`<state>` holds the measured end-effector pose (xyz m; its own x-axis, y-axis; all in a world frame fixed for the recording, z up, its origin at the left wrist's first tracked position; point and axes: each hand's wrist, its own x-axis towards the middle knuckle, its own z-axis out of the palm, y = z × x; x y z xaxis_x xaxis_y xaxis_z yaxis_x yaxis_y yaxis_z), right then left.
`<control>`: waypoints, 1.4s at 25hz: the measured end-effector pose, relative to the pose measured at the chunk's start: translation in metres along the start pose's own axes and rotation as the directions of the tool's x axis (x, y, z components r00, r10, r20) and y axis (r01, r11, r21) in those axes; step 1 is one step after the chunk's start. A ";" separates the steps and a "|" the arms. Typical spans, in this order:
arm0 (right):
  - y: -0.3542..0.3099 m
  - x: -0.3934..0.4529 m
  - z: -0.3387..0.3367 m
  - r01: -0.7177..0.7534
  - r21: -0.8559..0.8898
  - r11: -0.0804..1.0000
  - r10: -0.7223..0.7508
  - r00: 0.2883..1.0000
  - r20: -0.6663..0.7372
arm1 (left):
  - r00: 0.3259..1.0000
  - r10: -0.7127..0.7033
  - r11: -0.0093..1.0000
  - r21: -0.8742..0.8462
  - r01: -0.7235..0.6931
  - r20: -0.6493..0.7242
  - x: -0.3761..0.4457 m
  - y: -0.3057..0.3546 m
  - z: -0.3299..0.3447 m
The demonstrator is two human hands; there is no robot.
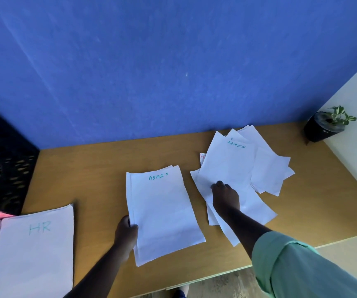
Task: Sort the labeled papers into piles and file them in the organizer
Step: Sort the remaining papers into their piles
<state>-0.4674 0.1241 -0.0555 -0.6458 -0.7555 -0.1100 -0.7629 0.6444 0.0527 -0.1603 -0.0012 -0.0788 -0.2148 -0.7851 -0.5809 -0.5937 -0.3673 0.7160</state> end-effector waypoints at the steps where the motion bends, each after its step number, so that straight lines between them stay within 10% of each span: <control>1: 0.001 -0.001 -0.002 0.020 -0.002 1.000 -0.020 1.000 0.006 | 1.000 -0.001 1.000 -0.002 0.001 0.000 -0.001 0.000 -0.001; 15: -0.102 -0.100 0.012 0.612 0.302 0.731 -0.625 0.778 -0.064 | 0.998 0.014 0.994 -0.106 -0.022 -0.068 0.008 0.005 -0.004; 21: -0.061 -0.066 0.004 0.303 0.383 0.873 -0.282 0.953 -0.112 | 0.997 -0.020 1.000 -0.004 0.020 -0.069 0.003 0.002 -0.001; 26: -0.017 -0.044 0.013 -0.131 0.201 0.971 0.102 0.983 0.151 | 1.000 -0.008 1.000 -0.011 0.008 -0.017 -0.001 0.001 -0.002; 35: -0.054 -0.032 -0.014 -0.087 0.404 0.911 0.092 0.996 0.007 | 0.997 -0.030 0.997 -0.071 0.025 -0.074 0.000 0.005 0.003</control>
<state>-0.4064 0.1121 -0.0407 -0.7132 -0.6920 -0.1113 -0.6258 0.7003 -0.3435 -0.1655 -0.0016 -0.0759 -0.1387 -0.8087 -0.5717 -0.5420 -0.4211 0.7273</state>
